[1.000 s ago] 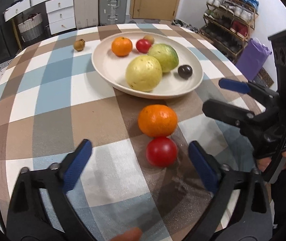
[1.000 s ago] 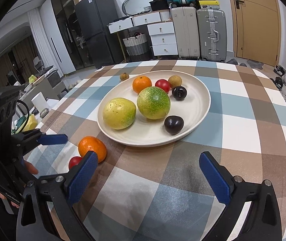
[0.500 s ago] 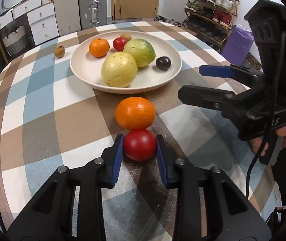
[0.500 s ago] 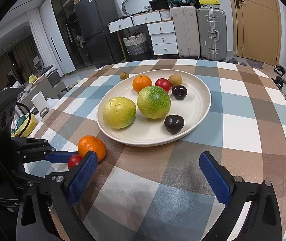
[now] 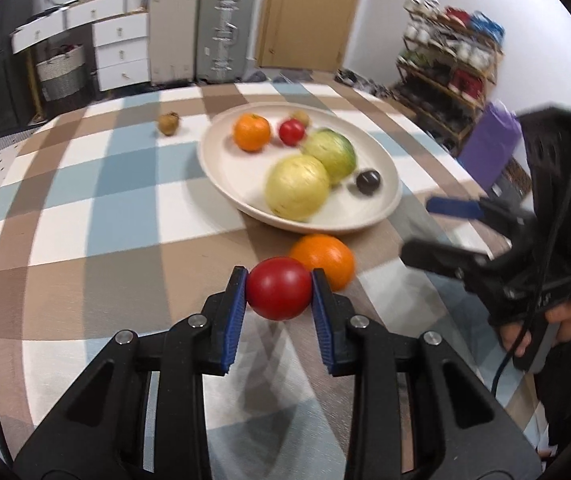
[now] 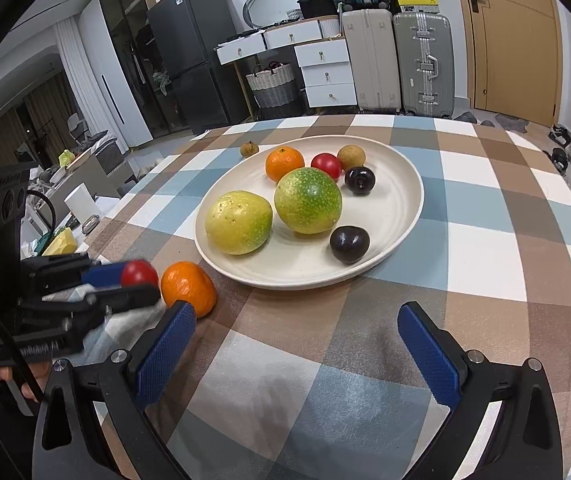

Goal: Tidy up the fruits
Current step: 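Close left gripper on the last red tomato and lift it, then grasp the last orange mandarin with right gripper while left gripper holds the tomato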

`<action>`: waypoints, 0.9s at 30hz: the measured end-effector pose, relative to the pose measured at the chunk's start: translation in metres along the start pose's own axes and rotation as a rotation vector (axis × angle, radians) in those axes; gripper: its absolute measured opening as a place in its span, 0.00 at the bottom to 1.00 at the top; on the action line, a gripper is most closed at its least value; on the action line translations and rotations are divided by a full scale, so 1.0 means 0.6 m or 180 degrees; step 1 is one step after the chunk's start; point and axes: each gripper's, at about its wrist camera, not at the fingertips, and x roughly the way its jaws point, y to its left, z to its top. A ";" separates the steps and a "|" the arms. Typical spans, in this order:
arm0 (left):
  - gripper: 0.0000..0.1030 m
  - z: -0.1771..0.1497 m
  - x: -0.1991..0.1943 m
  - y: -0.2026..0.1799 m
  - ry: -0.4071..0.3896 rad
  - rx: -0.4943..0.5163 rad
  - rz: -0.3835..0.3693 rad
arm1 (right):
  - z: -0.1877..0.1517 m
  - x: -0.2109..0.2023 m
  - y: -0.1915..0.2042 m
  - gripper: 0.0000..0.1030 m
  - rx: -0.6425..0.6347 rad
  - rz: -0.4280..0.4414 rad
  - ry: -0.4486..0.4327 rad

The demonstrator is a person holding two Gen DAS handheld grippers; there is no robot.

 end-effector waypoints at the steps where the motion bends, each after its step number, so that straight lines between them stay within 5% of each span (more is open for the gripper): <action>1: 0.28 0.001 -0.002 0.004 -0.0019 -0.0034 0.0017 | 0.000 0.001 0.001 1.00 -0.0007 0.0002 0.0012; 13: 0.28 0.004 -0.001 0.044 -0.0053 -0.0258 0.0267 | 0.001 0.010 0.056 0.99 -0.0244 0.0271 0.0133; 27: 0.28 0.006 -0.007 0.058 -0.0089 -0.0368 0.0296 | 0.001 0.068 0.115 0.69 -0.0566 0.0459 0.0527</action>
